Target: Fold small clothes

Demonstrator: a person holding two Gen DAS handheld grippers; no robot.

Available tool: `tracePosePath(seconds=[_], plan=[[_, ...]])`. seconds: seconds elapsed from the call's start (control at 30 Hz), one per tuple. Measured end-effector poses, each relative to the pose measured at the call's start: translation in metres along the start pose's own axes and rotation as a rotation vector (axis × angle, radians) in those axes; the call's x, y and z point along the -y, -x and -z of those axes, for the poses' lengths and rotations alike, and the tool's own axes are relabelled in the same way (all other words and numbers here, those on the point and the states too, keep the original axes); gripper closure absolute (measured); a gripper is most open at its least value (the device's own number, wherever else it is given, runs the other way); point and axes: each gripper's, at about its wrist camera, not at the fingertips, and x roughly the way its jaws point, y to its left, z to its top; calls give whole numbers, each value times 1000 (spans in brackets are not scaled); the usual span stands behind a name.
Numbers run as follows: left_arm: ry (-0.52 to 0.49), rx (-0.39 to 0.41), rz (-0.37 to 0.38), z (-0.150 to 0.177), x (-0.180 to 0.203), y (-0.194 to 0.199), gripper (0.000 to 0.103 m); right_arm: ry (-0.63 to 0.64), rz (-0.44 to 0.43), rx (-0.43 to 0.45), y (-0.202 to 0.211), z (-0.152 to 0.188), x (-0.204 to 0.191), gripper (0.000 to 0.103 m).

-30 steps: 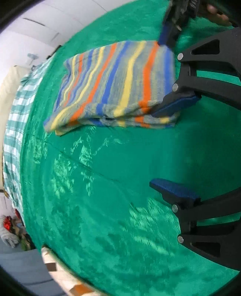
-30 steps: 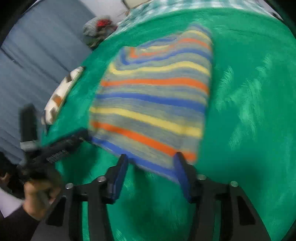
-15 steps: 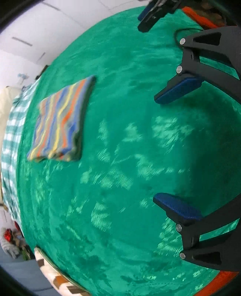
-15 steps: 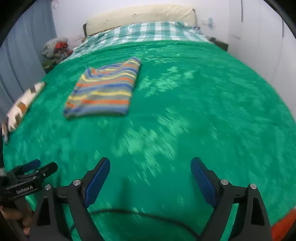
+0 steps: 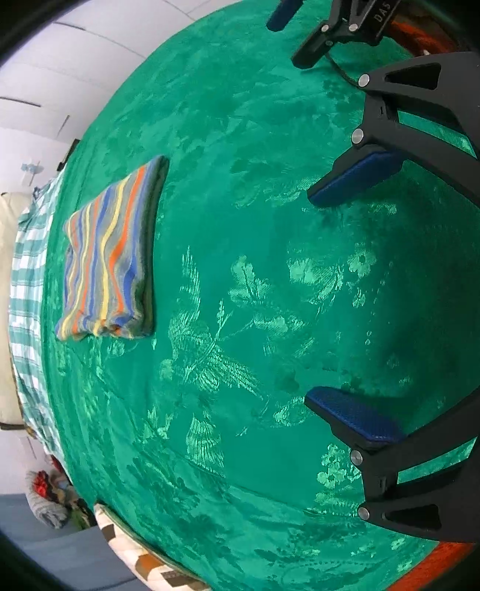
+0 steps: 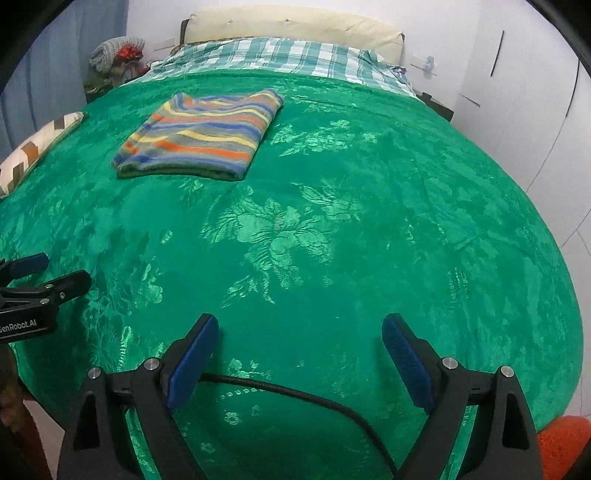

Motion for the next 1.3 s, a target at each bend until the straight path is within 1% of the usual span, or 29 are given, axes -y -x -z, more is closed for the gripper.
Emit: tracePosePath(seconds=[0.17,0.4,0.43,0.47,0.5,0.57,0.6,0.63,0.67,0.7,0.73,0.77,0.8,0.83,0.87,0.93,0.97,1.0,1.07,1.13,1.17,1.2,1.23,1.27,1.3], plan=[[-8,0,-7,1,1,-3,1,24,14,9,2,1,-4,13],[-14,-5,-5,0,1,-2,1,22,14,-26,-1,0,-2,13],[-13,-14,-4,-1,0,-2,1,20,-10,-55,2,-2,0,13],[-8,-27,0,-3,-1,-1,1,9,-59,-84,10,-7,6,13],[0,-40,8,-4,-3,2,1,1,-131,-110,24,-12,14,13],[22,-51,30,-9,-8,12,1,-4,-329,-200,66,-23,39,13],[34,-48,38,-12,-11,19,1,10,-386,-218,86,-27,49,13],[42,-40,43,-14,-12,26,1,71,-416,-213,116,-32,60,12],[51,-27,46,-16,-14,32,1,127,-402,-196,134,-35,64,4],[62,-13,47,-18,-14,37,1,210,-338,-160,153,-38,67,0],[74,-4,46,-20,-14,40,1,266,-252,-123,162,-39,68,0],[81,-3,49,-23,-13,39,1,288,-179,-99,161,-40,68,0],[84,-4,56,-26,-11,36,1,272,-82,-83,145,-42,66,0],[80,-8,58,-29,-8,31,1,239,-46,-78,131,-42,63,0],[68,-4,45,-31,-4,25,1,182,-46,-60,108,-40,57,0],[44,17,18,-33,-1,18,1,85,-125,-14,71,-36,45,0],[29,24,2,-33,1,13,1,25,-168,11,46,-31,34,0],[18,20,-14,-33,2,7,1,-3,-181,19,33,-30,28,0],[14,1,-26,-28,-1,-4,1,-26,-180,22,4,-28,10,0],[18,-33,-29,-21,-5,-17,1,-21,-186,41,-14,-27,-8,0],[11,-22,-27,-16,-6,-20,1,-13,-180,40,-22,-25,-15,0],[-4,4,-34,-12,-4,-19,1,-5,-169,12,-34,-22,-20,0],[-21,15,-44,-9,-2,-20,0,-6,-163,-7,-44,-20,-21,0],[-32,16,-53,-8,0,-21,0,-8,-159,-6,-48,-16,-21,0],[-37,19,-62,-7,2,-21,0,-2,-155,16,-49,-13,-22,0]])
